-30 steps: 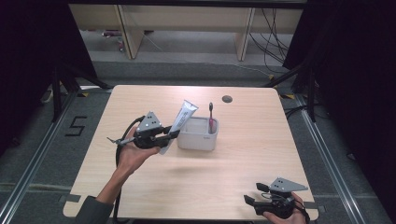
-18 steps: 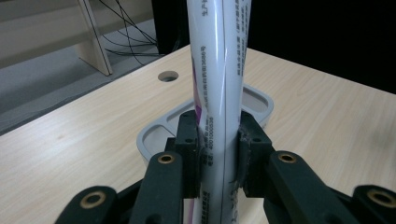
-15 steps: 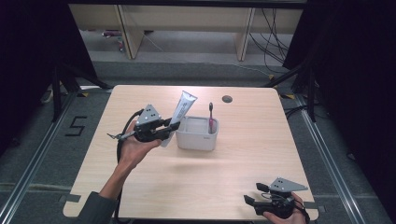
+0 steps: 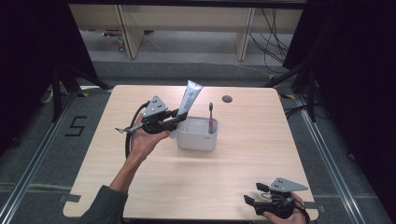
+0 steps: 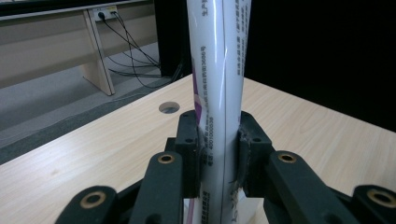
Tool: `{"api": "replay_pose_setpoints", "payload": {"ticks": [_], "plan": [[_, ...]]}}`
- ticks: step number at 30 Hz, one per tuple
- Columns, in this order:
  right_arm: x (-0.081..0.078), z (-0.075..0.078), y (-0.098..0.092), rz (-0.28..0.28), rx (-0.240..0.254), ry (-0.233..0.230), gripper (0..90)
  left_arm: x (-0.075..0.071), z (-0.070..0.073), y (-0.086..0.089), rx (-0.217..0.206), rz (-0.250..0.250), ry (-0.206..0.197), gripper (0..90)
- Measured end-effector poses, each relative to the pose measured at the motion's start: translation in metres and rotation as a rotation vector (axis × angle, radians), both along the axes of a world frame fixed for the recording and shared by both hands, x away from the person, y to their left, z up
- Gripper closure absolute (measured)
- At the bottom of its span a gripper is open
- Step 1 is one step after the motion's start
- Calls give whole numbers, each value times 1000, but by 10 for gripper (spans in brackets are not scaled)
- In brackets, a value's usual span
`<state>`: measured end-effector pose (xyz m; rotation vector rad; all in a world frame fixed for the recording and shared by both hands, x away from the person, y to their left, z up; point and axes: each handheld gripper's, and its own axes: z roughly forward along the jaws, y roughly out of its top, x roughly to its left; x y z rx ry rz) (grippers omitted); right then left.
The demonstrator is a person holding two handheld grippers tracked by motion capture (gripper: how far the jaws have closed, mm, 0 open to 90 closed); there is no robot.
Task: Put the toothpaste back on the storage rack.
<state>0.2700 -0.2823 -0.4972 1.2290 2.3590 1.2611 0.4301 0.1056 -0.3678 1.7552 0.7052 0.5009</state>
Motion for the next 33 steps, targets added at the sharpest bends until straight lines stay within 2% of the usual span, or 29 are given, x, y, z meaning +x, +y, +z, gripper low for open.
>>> {"api": "replay_pose_setpoints", "payload": {"ticks": [7, 8, 11, 15, 19, 20, 23, 29, 31, 33], "plan": [[0, 0, 0, 2, 1, -1, 285, 10, 4, -13, -30, 11, -21, 734], [1, 0, -1, 11, -8, -19, 285, 11, 4, -14, -34, 14, -25, 734], [1, 0, -1, 13, -9, -23, 285, 15, 4, -19, -48, 22, -37, 734], [1, 0, -1, 11, -5, -22, 285, 20, 3, -25, -62, 29, -34, 734], [1, 0, -1, 10, -7, -21, 285, 24, 1, -34, -72, 31, -39, 734], [0, 1, 0, 1, 4, -1, 285, 25, 0, -35, -74, 30, -41, 734], [0, 1, 0, 0, 10, 5, 285, 27, -3, -41, -79, 26, -39, 734], [0, 1, -1, 3, 11, 6, 286, 34, -12, -47, -94, 33, -30, 734], [0, 0, -1, 6, 8, -3, 286, 34, -15, -49, -97, 43, -41, 734], [0, 0, -1, 6, 9, 0, 285, 36, -19, -50, -112, 35, -27, 733]]}}
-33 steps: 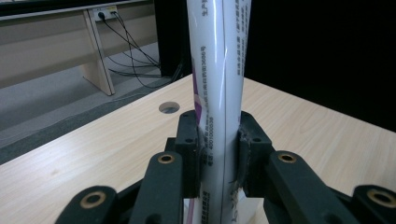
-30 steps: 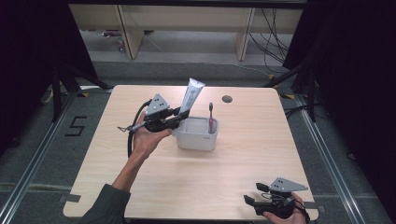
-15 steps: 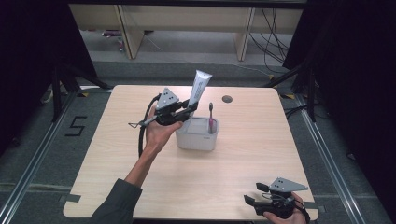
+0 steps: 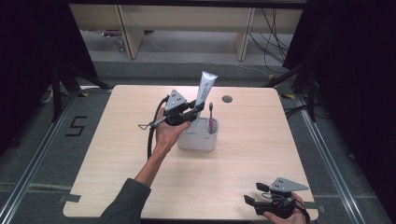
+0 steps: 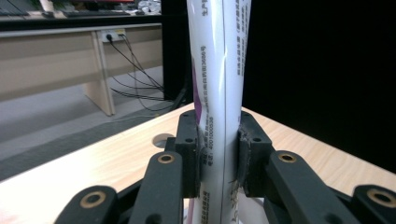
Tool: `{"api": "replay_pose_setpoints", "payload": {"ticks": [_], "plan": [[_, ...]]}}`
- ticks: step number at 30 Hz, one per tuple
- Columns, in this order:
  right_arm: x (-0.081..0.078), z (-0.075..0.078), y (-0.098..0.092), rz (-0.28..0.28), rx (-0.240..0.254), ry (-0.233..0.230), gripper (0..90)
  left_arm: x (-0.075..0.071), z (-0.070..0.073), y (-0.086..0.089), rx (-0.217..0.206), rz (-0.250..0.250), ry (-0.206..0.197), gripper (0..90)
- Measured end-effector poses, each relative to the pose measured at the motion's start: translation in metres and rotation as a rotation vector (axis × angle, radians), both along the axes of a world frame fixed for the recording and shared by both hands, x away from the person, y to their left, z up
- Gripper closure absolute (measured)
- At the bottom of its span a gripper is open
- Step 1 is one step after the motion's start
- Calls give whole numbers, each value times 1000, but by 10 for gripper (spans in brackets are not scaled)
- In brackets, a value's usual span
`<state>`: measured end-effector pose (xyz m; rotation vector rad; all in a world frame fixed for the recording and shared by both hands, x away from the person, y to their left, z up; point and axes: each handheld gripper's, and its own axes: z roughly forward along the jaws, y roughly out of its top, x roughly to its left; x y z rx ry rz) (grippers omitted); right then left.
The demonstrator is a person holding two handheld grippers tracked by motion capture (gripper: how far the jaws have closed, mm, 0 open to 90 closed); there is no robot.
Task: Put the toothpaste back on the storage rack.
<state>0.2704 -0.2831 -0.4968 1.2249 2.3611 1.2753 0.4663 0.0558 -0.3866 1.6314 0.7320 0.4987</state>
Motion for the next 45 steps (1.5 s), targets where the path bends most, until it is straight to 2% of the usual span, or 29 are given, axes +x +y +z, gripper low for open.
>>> {"api": "replay_pose_setpoints", "payload": {"ticks": [1, 4, 5, 7, 8, 9, 12, 13, 17, 18, 19, 20, 21, 25, 31, 32, 33, 41, 45], "plan": [[0, -1, 0, 4, 12, -3, 286, 0, -2, -1, 5, 5, -2, 734], [0, 0, 0, 1, -2, -1, 285, 4, -10, -2, 1, 14, 6, 733], [1, 0, -1, 9, -10, -16, 285, 5, -11, -2, 0, 17, 9, 734], [-1, 0, 1, -3, 6, 13, 285, 6, -15, -2, 6, 19, 15, 733], [-1, 0, 0, -2, 4, 12, 286, 6, -17, -2, 2, 21, 14, 733], [1, 0, -1, 10, -10, -18, 286, 6, -19, -2, 5, 21, 17, 733], [1, 0, -1, 6, -11, -28, 285, 7, -26, 0, 2, 34, 27, 733], [1, 0, -1, 12, -1, -7, 286, 8, -27, 0, -2, 34, 33, 733], [1, -1, 0, 11, 0, -2, 286, 8, -34, 1, -6, 44, 37, 732], [2, -1, -1, 16, -10, -21, 286, 9, -36, 1, -1, 44, 41, 732], [1, 0, -1, 10, -11, -20, 285, 9, -38, 1, -1, 46, 43, 732], [0, 0, 0, 0, 0, 0, 286, 9, -40, 1, -2, 49, 44, 732], [-1, 0, 1, -4, 1, 15, 286, 10, -41, 1, 1, 48, 47, 732], [0, 0, 0, 0, -2, 0, 286, 10, -47, 1, 14, 54, 57, 731], [0, 0, 0, 1, -2, 5, 286, 11, -54, 1, 40, 66, 58, 729], [1, 0, -1, 11, -12, -16, 286, 11, -56, 1, 40, 67, 62, 728], [1, 0, -1, 8, -11, -15, 286, 11, -57, 1, 43, 69, 64, 728], [1, 0, -1, 10, -14, -18, 286, 10, -59, 1, 71, 70, 71, 723], [1, 0, -1, 10, -14, -18, 287, 9, -61, 0, 98, 63, 73, 719]]}}
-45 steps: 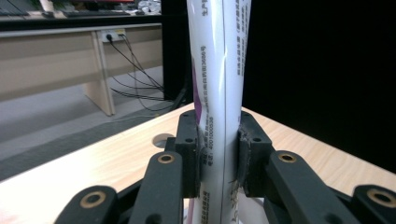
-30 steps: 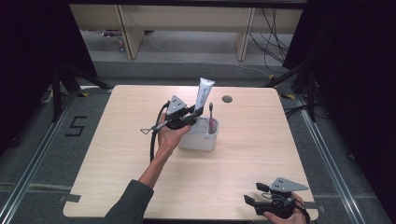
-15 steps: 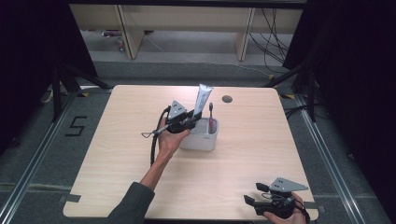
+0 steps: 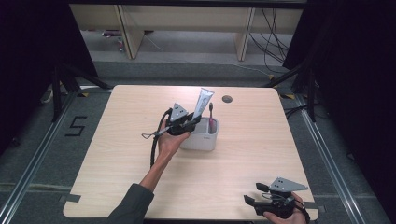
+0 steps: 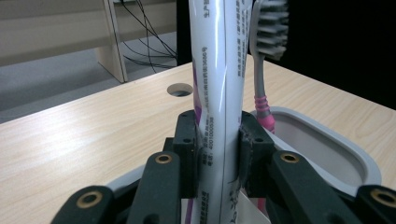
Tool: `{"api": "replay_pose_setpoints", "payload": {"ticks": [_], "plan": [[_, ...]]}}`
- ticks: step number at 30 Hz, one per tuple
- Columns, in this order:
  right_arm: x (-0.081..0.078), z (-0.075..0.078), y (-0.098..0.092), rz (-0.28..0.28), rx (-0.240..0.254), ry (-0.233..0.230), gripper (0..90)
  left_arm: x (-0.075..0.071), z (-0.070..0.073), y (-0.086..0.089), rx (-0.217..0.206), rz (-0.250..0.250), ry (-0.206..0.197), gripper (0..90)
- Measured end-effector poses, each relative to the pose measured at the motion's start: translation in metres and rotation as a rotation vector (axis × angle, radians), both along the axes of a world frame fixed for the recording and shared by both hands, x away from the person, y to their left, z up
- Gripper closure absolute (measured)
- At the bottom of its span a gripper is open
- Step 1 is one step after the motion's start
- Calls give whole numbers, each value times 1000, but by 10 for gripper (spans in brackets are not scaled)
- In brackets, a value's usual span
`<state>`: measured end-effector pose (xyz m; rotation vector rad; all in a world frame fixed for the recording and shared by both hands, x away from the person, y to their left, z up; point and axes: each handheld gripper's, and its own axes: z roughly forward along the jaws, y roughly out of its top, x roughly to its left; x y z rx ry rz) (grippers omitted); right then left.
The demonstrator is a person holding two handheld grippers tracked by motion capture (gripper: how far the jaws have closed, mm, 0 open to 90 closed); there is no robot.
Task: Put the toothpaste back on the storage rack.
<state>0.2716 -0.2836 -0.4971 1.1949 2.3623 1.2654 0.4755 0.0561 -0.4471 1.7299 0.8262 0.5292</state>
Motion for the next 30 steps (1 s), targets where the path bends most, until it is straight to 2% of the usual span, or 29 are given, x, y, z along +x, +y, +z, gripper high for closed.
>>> {"api": "replay_pose_setpoints", "payload": {"ticks": [4, 8, 9, 11, 15, 23, 30], "plan": [[0, 0, 0, 0, -3, -3, 287, -2, 1, 0, 5, 1, 0, 712], [0, 0, 0, 1, -3, -3, 287, -5, 5, 1, -27, -10, -5, 661], [0, 0, 0, 0, -7, -2, 287, -6, 7, 1, -49, -11, -15, 662], [0, 0, 0, 1, -9, -1, 287, -9, 16, 2, -56, -4, -40, 662], [0, 0, 1, 4, -4, 0, 287, -16, 29, 4, -58, -7, -60, 630], [0, 0, 1, 0, 1, -1, 287, -21, 34, 9, -24, -14, -16, 588], [0, 0, 1, 1, -4, 5, 287, -22, 34, 13, 9, 3, 23, 503]]}}
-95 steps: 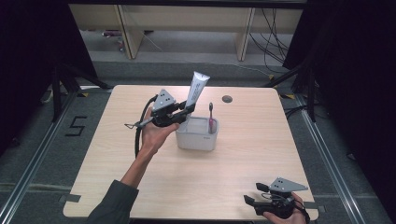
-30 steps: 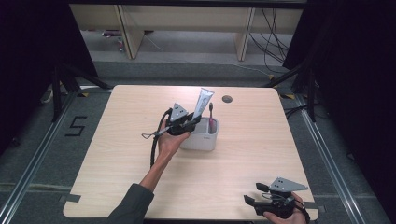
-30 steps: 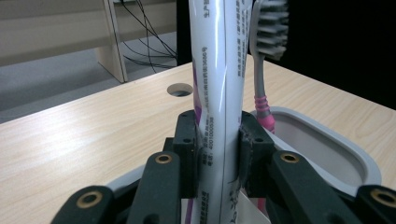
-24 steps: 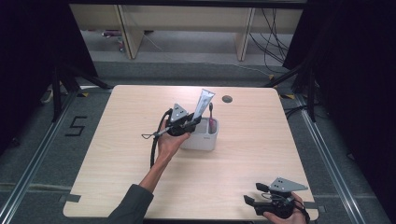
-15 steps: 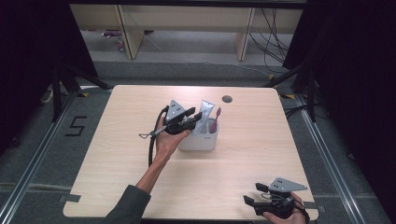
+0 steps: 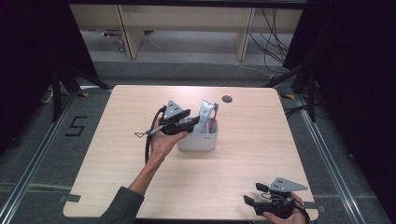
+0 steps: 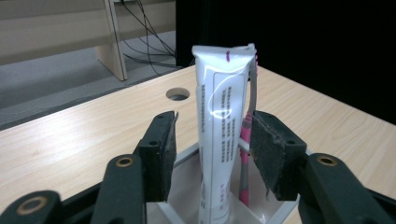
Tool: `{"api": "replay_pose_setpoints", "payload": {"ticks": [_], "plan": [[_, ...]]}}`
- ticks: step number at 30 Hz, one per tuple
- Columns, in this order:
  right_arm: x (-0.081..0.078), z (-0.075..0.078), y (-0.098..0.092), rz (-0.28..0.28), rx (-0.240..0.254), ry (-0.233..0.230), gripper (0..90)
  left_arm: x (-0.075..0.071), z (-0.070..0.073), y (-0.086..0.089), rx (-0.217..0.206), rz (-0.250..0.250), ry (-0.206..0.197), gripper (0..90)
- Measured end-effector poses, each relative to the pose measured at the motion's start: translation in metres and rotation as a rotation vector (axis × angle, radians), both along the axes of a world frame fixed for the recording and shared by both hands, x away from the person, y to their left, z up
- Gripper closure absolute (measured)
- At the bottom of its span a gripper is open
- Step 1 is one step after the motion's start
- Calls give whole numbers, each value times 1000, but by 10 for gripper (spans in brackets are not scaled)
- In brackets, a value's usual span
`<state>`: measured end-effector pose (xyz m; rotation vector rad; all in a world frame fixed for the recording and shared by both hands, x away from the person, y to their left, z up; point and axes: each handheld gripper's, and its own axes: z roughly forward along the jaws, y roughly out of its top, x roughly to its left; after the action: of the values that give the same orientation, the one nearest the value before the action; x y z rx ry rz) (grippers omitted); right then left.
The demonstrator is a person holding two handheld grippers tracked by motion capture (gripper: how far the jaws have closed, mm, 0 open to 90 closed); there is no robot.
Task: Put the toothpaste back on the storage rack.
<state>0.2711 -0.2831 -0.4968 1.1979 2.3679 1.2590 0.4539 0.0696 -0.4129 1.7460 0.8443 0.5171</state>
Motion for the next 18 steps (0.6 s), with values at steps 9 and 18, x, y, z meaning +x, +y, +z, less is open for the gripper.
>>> {"api": "replay_pose_setpoints", "payload": {"ticks": [9, 18], "plan": [[1, -1, 0, -1, -8, -9, 287, -1, 1, 8, 2, 8, 18, 477], [1, -1, 0, -4, -1, -7, 287, -4, 3, 16, 17, 15, 27, 414]]}}
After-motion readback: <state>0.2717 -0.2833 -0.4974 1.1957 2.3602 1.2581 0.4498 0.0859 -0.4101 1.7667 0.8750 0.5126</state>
